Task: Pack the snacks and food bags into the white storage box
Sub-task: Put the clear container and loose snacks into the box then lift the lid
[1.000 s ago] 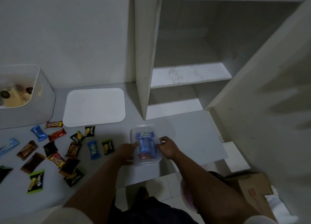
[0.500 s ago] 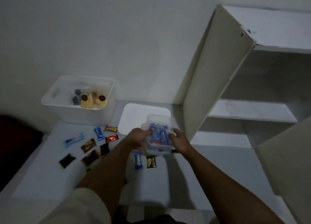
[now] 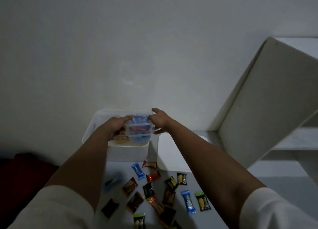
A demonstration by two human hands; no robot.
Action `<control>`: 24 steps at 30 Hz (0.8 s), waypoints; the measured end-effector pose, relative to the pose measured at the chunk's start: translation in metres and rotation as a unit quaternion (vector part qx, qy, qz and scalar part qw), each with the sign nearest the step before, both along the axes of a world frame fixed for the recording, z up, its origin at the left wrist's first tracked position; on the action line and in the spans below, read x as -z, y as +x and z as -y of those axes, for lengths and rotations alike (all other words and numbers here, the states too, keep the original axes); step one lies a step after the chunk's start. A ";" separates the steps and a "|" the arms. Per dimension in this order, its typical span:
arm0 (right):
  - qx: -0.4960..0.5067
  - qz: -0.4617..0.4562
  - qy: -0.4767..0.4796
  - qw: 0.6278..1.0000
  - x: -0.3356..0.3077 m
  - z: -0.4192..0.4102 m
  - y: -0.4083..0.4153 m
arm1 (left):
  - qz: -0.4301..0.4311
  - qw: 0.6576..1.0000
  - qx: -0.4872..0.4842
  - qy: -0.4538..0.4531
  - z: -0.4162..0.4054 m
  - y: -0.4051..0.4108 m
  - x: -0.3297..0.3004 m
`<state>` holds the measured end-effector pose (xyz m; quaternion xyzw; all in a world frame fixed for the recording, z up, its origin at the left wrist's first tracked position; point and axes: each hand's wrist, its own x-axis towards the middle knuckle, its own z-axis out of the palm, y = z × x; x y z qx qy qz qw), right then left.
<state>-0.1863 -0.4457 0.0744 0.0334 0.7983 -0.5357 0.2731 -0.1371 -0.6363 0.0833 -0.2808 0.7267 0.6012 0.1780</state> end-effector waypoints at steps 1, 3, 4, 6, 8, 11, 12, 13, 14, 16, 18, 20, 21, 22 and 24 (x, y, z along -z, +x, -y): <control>0.000 0.014 0.011 1.000 0.004 0.011 -0.004 | 0.016 1.000 0.006 -0.002 0.012 -0.007 0.007; -0.006 0.035 0.045 0.998 0.016 0.028 -0.013 | 0.042 0.999 0.020 -0.004 0.031 -0.022 0.024; -0.009 0.041 0.060 0.997 0.023 0.035 -0.017 | 0.053 0.998 0.025 -0.003 0.039 -0.030 0.034; -0.005 0.058 0.081 0.995 0.034 0.047 -0.026 | 0.081 0.996 0.037 0.002 0.051 -0.047 0.055; -0.010 0.067 0.117 0.991 0.041 0.057 -0.033 | 0.106 0.993 0.053 0.015 0.059 -0.060 0.071; -0.037 0.112 0.172 0.978 0.042 0.077 -0.042 | 0.149 0.986 0.071 0.024 0.069 -0.077 0.096; -0.051 0.149 0.180 0.971 0.040 0.083 -0.042 | 0.163 0.983 0.075 0.028 0.073 -0.080 0.106; -0.077 0.178 0.188 0.963 0.037 0.089 -0.042 | 0.173 0.981 0.080 0.031 0.076 -0.083 0.115; -0.113 0.196 0.201 0.953 0.036 0.094 -0.043 | 0.186 0.978 0.087 0.034 0.077 -0.086 0.127; -0.175 0.183 0.240 0.937 0.033 0.099 -0.044 | 0.203 0.973 0.099 0.038 0.077 -0.089 0.142; -0.204 0.138 0.286 0.926 0.044 0.107 -0.050 | 0.197 0.973 0.117 0.016 0.076 -0.091 0.156; -0.247 0.091 0.340 0.903 0.064 0.116 -0.053 | 0.189 0.972 0.140 -0.012 0.073 -0.093 0.168; -0.269 0.054 0.377 0.885 0.078 0.118 -0.053 | 0.182 0.972 0.148 -0.017 0.070 -0.092 0.171; -0.282 0.011 0.411 0.867 0.096 0.120 -0.053 | 0.171 0.974 0.151 -0.021 0.068 -0.091 0.176; -0.268 -0.038 0.445 0.854 0.125 0.122 -0.049 | 0.149 0.974 0.163 -0.055 0.065 -0.090 0.185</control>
